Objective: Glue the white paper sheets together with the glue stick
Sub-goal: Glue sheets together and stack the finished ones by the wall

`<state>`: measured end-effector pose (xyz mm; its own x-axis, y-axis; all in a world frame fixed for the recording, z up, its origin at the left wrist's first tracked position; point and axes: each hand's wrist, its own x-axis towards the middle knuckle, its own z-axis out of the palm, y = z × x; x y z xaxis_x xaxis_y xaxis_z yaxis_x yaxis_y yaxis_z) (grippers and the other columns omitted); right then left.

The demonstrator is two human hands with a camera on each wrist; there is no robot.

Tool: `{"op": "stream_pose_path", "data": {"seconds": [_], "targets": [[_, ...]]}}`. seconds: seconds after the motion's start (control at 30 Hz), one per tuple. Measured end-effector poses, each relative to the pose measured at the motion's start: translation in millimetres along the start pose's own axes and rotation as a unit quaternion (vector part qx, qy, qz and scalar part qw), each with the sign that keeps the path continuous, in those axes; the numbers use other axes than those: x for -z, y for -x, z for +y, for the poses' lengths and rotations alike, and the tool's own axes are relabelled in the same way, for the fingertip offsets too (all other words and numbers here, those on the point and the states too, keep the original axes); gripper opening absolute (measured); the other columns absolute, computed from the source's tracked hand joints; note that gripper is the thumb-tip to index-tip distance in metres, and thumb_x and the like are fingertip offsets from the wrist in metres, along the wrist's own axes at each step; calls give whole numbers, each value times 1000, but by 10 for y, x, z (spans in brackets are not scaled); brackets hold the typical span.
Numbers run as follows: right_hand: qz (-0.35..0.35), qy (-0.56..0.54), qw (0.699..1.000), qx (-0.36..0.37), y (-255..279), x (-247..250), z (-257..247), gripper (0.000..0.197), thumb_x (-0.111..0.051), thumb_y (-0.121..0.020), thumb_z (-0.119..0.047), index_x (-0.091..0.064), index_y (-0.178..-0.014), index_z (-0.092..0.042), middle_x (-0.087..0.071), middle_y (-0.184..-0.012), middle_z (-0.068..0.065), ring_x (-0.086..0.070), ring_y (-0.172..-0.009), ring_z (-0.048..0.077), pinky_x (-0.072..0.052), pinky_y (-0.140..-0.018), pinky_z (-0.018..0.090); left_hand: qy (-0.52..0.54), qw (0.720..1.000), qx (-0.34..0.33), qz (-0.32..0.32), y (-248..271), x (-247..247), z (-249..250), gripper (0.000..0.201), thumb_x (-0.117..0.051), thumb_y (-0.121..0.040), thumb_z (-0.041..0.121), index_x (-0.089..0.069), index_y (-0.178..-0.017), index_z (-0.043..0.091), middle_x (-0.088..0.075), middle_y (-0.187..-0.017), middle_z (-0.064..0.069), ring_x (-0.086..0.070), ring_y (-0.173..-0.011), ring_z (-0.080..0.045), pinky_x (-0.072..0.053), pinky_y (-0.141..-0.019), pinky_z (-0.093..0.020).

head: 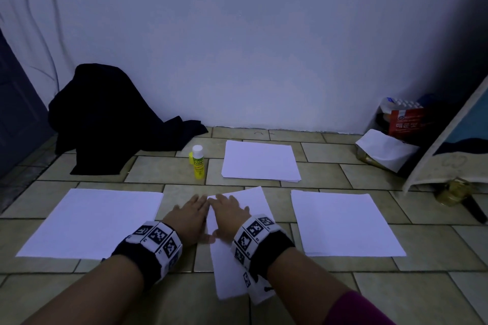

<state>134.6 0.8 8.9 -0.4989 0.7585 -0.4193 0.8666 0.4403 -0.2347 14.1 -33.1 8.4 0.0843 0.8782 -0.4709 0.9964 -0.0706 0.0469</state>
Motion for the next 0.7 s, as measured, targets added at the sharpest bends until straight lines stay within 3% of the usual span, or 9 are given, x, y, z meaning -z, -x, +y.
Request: {"op": "stream_pose_path", "data": {"seconds": [0.07, 0.17, 0.33, 0.43, 0.57, 0.63, 0.7], "targets": [[-34, 28, 998, 40, 5, 23, 21, 85, -59, -93, -26, 0, -153, -16, 2, -161, -3, 0, -147, 17, -9, -115, 56, -14, 1000, 0, -8, -6, 5, -20, 98, -50, -90, 59, 8, -153, 12, 12, -162, -3, 8, -149, -21, -14, -118, -49], [-55, 51, 996, 54, 64, 88, 210, 83, -51, -95, -41, 5, -153, -19, 7, -160, -6, 2, -147, 12, 0, -116, 56, -30, 999, 4, -19, -5, 17, -27, 98, -50, -90, 59, 8, -154, 13, 13, -161, -2, 8, -149, -21, -13, -118, -49], [-43, 6, 999, -17, 156, 198, 609, 77, -38, -96, -55, 4, -153, -24, 6, -160, -9, -2, -147, 10, 6, -117, 52, -17, 1000, 8, -24, -7, -1, -57, 98, -50, -89, 60, 8, -154, 15, 15, -161, 1, 9, -149, -20, -12, -119, -50], [-36, 4, 997, -61, 160, 260, 720, 86, -48, -93, -53, 3, -153, -18, 3, -161, -4, -4, -148, 14, 0, -119, 49, -23, 1000, 6, -21, 5, -1, -85, 98, -50, -89, 62, 9, -154, 18, 15, -161, 3, 9, -149, -19, -11, -119, -50], [12, 0, 993, -114, 179, 354, 647, 93, -67, -82, -50, -18, -148, -7, -30, -152, 8, -30, -138, 26, -24, -114, 43, -44, 999, 2, -26, 52, 46, -109, 100, -50, -86, 66, 3, -155, 18, 8, -162, 2, 6, -149, -21, -12, -117, -53], [42, 20, 989, -138, 170, 325, 574, 89, -70, -78, -51, -27, -142, -6, -33, -144, 11, -32, -134, 28, -32, -109, 42, -62, 998, 12, 4, 85, 118, -68, 92, -47, -84, 71, -24, -150, 11, -17, -159, -5, -11, -147, -23, -19, -115, -52], [73, 63, 985, -145, 156, 264, 494, 77, -69, -79, -49, -35, -136, -10, -32, -137, 11, -30, -130, 28, -37, -101, 40, -89, 993, 20, 76, 105, 185, 10, 78, -44, -86, 70, -47, -134, 9, -40, -141, -8, -30, -134, -23, -29, -108, -43]]}}
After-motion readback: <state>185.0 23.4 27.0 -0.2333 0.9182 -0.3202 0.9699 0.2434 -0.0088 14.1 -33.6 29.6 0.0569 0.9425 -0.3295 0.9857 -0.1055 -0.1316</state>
